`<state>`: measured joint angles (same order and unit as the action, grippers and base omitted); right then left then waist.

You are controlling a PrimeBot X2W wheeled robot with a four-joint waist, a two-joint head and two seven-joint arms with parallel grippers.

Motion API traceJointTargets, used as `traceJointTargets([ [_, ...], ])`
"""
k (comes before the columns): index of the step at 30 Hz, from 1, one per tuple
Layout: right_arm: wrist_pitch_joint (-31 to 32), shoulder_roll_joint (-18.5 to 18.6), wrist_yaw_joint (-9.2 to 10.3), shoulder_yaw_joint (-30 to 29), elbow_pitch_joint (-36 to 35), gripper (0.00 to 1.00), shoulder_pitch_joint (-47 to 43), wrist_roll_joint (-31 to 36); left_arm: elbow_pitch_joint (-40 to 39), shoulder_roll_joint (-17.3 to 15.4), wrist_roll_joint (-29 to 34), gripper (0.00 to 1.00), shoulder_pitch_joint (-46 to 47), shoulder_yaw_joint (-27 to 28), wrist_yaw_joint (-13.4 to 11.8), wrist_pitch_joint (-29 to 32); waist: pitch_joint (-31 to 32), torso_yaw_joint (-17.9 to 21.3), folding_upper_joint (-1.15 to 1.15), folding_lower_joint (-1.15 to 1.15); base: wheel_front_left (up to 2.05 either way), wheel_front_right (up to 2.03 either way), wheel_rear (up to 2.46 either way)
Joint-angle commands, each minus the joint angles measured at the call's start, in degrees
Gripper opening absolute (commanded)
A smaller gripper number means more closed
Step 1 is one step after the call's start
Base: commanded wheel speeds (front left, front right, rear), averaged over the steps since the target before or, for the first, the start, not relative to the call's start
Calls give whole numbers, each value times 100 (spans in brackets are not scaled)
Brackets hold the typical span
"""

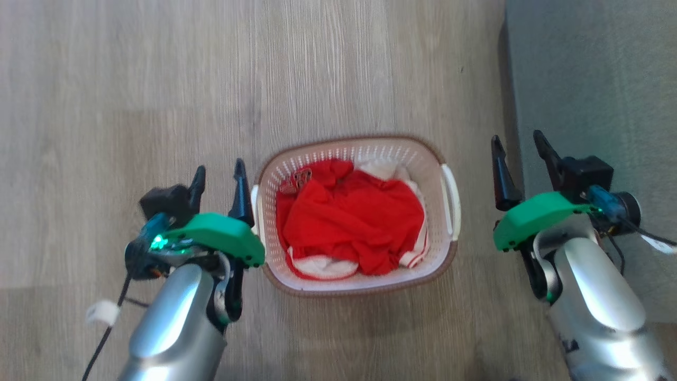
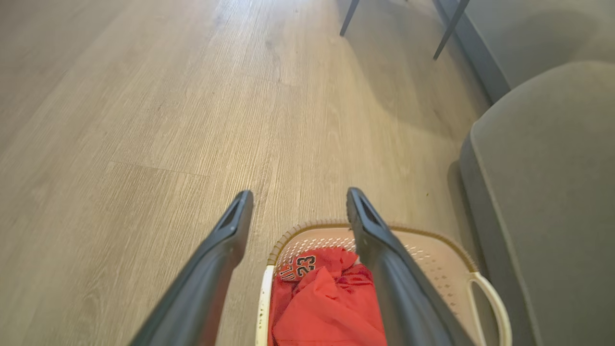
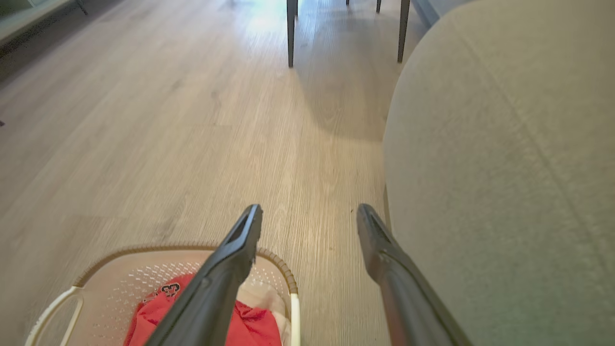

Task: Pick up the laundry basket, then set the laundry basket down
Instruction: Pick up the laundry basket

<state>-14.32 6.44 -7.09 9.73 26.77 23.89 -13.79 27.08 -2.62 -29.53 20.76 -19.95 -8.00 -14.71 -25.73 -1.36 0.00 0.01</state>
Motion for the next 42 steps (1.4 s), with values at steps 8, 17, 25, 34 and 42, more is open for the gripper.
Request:
traceJointTargets([
  [8, -68, 181, -40, 671, 960, 100, 745, -444, 1310, -26, -177, 100, 922, -469, 188, -29, -1018, -68, 0, -1, 0, 0, 0],
  [17, 244, 190, -40, 1672, 2372, 100, 1579, -913, 2477, -26, -976, 100, 1576, -1179, 236, -29, -1507, -128, 0, -1, 0, 0, 0],
  [25, 362, 160, -40, 2105, 2935, 100, 2013, -1467, 3084, -26, -1607, 100, 2018, -1956, 417, -29, -1815, -159, 0, -1, 0, 0, 0],
  [34, 762, 262, -40, 2776, 3039, 100, 2293, -2363, 3624, -26, -2306, 100, 2480, -2709, 536, 127, -2110, -107, 0, -1, 0, 0, 0],
  [42, 996, 411, -40, 3286, 3164, 100, 2626, -2927, 3857, -26, -2632, 100, 2846, -3307, 632, 476, -2381, -125, 0, -1, 0, 0, 0],
])
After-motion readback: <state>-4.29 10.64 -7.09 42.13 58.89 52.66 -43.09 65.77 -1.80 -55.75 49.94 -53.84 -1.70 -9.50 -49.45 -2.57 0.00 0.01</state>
